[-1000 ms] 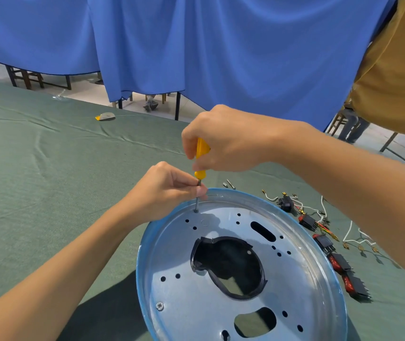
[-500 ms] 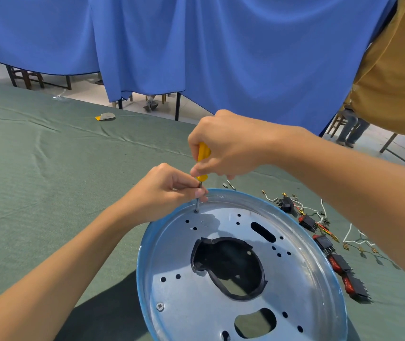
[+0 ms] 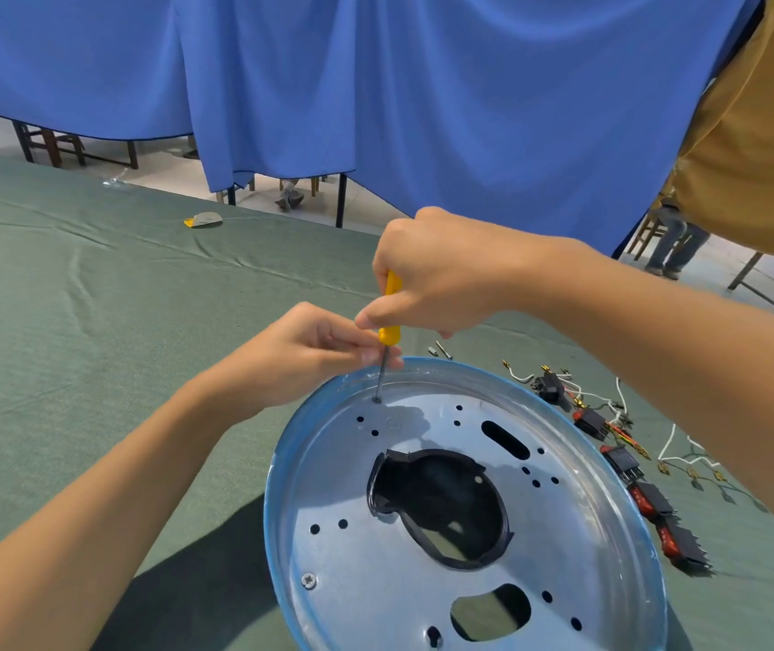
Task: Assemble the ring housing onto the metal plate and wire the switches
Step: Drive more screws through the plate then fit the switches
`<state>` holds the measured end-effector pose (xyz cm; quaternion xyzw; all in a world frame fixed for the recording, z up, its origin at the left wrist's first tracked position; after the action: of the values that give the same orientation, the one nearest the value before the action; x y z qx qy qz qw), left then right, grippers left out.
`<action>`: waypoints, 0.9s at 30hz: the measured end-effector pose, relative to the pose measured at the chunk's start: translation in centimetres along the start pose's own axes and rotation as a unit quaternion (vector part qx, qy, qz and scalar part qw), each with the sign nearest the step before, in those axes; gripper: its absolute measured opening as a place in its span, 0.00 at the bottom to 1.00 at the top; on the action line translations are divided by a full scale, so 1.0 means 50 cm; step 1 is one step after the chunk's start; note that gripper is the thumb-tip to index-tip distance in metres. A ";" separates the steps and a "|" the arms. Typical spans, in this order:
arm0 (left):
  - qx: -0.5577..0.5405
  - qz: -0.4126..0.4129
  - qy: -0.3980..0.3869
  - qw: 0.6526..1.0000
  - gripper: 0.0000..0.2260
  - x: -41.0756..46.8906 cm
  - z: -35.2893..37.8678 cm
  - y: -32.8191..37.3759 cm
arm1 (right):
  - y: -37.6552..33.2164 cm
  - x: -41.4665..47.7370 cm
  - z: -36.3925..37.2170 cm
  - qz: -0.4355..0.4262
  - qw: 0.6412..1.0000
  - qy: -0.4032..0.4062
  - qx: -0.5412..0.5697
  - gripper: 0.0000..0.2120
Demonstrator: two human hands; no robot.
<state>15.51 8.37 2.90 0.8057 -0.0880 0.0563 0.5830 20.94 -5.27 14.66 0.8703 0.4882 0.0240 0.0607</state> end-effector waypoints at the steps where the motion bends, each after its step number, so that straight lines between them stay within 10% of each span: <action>1: -0.037 -0.022 0.022 0.999 0.08 0.000 -0.011 -0.003 | 0.001 -0.001 0.001 0.004 1.000 0.001 -0.013 0.19; 13: -0.026 -0.247 -0.069 0.966 0.30 -0.011 -0.008 -0.019 | -0.002 -0.022 -0.007 -0.040 0.999 -0.004 -0.019 0.09; 18: 0.006 -0.229 -0.093 0.969 0.11 -0.018 -0.003 -0.008 | 0.007 -0.020 0.004 -0.024 0.999 0.036 0.000 0.13; 27: 0.054 -0.205 -0.082 0.974 0.10 -0.015 0.004 -0.002 | -0.003 0.004 0.004 0.040 0.999 0.011 -0.013 0.17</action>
<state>14.78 8.27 2.61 0.8389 0.0345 -0.1262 0.5284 20.94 -5.02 14.41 0.8879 0.4535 0.0422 0.0654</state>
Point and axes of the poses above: each hand's wrist, its own x-axis towards the middle knuckle, its own z-axis out of the palm, y = z × x, the point moved 1 cm from there along x, towards the middle knuckle, and after that the axes turned 1 degree about -x, right-handed, at the moved point
